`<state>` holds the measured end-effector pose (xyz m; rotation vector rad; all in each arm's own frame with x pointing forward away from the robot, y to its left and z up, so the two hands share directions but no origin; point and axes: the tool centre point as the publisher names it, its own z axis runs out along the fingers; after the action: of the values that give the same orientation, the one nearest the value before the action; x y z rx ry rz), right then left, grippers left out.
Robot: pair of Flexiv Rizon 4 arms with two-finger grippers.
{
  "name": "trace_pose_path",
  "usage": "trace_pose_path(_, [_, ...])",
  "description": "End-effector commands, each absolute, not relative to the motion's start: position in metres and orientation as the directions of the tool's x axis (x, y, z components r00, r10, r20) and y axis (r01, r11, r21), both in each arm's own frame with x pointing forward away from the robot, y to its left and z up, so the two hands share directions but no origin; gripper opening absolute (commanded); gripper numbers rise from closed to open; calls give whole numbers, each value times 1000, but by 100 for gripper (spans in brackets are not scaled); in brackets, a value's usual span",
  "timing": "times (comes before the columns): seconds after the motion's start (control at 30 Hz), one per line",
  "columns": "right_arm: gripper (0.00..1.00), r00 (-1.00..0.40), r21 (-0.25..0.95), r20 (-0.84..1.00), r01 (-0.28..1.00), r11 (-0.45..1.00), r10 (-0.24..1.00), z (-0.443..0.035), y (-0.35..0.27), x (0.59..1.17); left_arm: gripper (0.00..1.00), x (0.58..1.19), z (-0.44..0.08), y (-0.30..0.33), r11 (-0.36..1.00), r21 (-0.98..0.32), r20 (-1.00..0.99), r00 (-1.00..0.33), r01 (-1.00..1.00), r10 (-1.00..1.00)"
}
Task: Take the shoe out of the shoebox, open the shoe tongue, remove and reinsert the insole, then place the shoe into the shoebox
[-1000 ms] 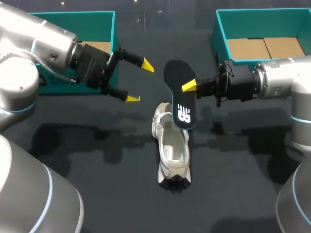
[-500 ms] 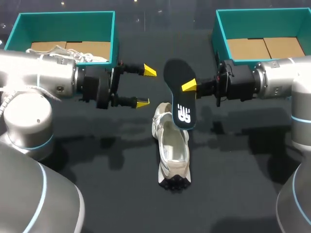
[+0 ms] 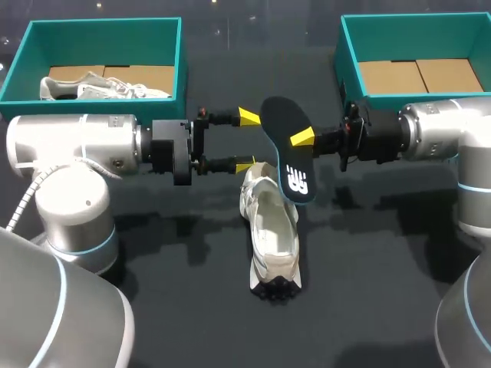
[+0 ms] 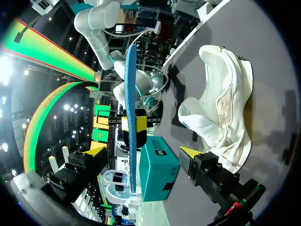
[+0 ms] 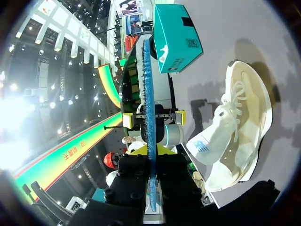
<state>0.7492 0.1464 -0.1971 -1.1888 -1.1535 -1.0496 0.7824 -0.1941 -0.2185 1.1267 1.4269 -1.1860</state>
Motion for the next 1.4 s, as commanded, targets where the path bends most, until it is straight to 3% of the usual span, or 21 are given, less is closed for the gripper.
trace_pose_path(0.03, [0, 120, -122, 992, 990, 73, 26, -199, 151, 750, 74, 786, -218, -200, 116, -143, -983, -154, 983, 96])
trace_pose_path(0.17, [0, 112, -114, 993, 992, 58, 35, -202, 154, 751, 77, 789, -218, -203, 123, -155, -981, -168, 980, 96])
trace_pose_path(0.37, [0, 104, -104, 995, 993, 47, 13, -207, 155, 753, 58, 796, -217, -209, 124, -162, -981, -173, 979, 88])
trace_pose_path(0.63, [0, 103, -103, 995, 993, 54, 3, -209, 161, 754, 57, 802, -218, -223, 117, -156, -982, -166, 981, 87])
trace_pose_path(0.7, [0, 105, -105, 994, 993, 55, 3, -210, 163, 755, 51, 802, -218, -227, 118, -151, -983, -161, 981, 85])
trace_pose_path(1.4, [0, 104, -104, 995, 992, 66, 1, -211, 169, 754, 22, 793, -222, -241, 153, -96, -988, -113, 984, 107])
